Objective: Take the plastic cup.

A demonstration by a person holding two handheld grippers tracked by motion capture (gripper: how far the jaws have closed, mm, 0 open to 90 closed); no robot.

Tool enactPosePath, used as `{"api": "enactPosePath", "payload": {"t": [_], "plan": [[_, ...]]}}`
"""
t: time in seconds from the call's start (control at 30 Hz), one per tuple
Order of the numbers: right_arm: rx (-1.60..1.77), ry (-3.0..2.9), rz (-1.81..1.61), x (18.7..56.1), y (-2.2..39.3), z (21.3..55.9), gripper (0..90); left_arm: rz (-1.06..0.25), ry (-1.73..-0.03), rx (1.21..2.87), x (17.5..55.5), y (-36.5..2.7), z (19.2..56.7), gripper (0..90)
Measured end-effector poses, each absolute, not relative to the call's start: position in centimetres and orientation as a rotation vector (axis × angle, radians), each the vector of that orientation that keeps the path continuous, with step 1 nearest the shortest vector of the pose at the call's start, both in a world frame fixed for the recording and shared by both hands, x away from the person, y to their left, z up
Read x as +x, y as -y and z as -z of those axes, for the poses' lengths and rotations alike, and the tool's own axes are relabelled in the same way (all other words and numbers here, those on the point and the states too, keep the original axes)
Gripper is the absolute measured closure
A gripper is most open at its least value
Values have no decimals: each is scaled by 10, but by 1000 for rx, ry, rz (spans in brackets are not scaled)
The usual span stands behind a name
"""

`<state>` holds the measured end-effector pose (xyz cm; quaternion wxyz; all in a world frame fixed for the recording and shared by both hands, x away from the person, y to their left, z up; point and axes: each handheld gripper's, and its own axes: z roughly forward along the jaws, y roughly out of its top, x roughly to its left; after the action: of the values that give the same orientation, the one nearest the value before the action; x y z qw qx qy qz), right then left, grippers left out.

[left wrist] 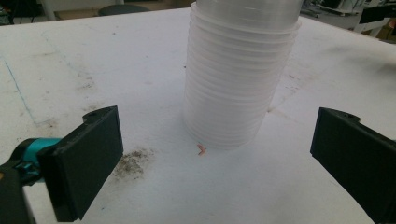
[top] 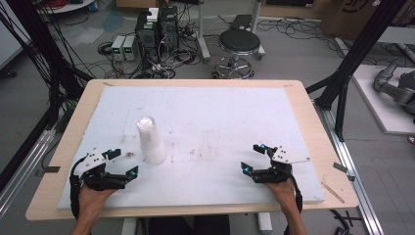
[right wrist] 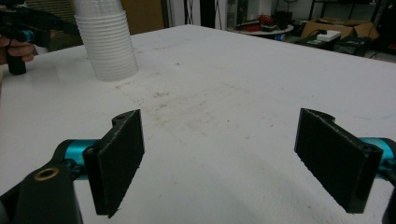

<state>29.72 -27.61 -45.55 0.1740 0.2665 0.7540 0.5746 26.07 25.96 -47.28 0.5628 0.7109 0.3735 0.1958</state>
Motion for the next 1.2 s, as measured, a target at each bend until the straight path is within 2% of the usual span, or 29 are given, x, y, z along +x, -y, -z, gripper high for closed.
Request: {"api": "enactPosePath", "payload": {"t": [0.77,1.0,1.2], "plan": [[762,-2132,-1638,297,277,456,159,-457,-874,1673,262,-261,471,24],[767,-2137,-1635,297,277,455,160,-445,-798,1674,262,-267,450,24],[765,-2136,-1637,298,277,456,160,-444,-748,1659,275,-271,414,24]]}}
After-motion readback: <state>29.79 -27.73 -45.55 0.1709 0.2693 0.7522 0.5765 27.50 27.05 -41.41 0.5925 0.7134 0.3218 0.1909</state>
